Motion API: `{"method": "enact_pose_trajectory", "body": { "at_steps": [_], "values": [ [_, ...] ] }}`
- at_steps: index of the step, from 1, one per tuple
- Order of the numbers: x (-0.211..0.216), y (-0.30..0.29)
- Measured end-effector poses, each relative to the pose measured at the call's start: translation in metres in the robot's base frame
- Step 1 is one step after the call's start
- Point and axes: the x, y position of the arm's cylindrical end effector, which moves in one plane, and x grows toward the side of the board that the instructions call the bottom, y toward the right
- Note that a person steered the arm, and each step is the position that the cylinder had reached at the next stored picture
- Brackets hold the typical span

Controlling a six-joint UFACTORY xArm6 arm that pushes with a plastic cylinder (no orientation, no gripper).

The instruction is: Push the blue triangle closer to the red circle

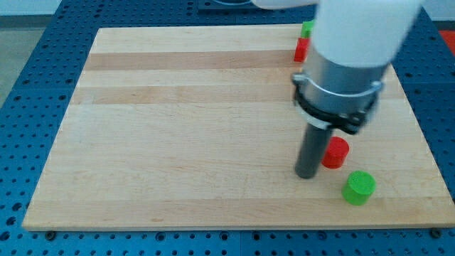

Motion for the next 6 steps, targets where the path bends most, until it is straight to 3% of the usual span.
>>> {"method": "enact_pose_trajectory", "body": {
  "at_steps": [1,6],
  "values": [
    [-0.035,-0.009],
    [-0.059,-0.009]
  ]
}}
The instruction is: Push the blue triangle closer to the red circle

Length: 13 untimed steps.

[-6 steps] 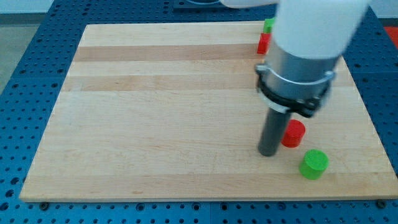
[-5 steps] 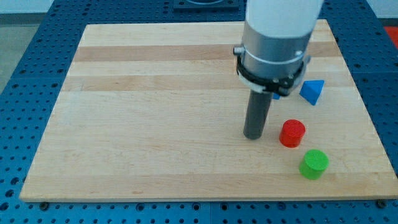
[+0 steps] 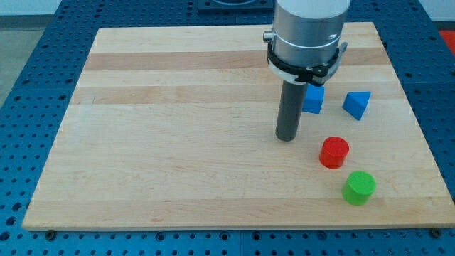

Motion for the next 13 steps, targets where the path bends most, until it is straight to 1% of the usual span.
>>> {"method": "enact_pose_trajectory", "body": {
  "at_steps": [2,3,5,6,7,8,9,10,11,12,13],
  "values": [
    [-0.014,0.022],
    [-0.014,0.028],
    [-0.014,0.134],
    [-0.018,0.177],
    [-0.070,0.184],
    [-0.110,0.185],
    [-0.110,0.177],
    [-0.110,0.123],
    [-0.109,0.123],
    [-0.091,0.125],
    [-0.084,0.125]
  ]
}}
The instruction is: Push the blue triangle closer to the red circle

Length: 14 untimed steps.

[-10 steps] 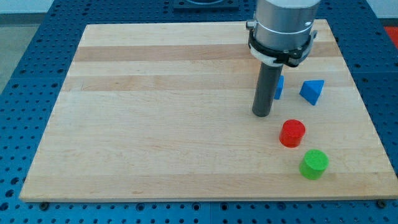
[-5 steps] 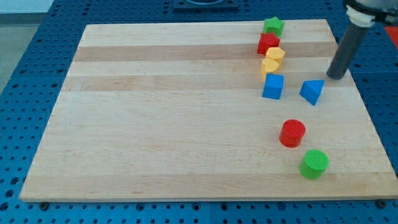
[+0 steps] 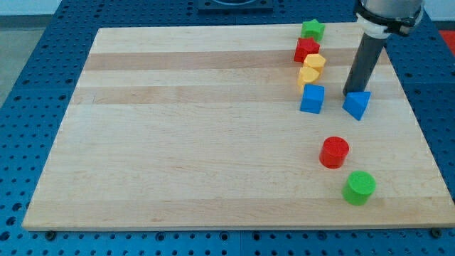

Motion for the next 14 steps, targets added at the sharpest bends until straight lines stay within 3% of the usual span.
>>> {"method": "enact_pose_trajectory", "body": {
  "at_steps": [4,7,9,11,14],
  "values": [
    [0.020,0.000],
    [0.015,0.045],
    [0.038,0.051],
    [0.040,0.008],
    [0.045,-0.012]
  ]
}}
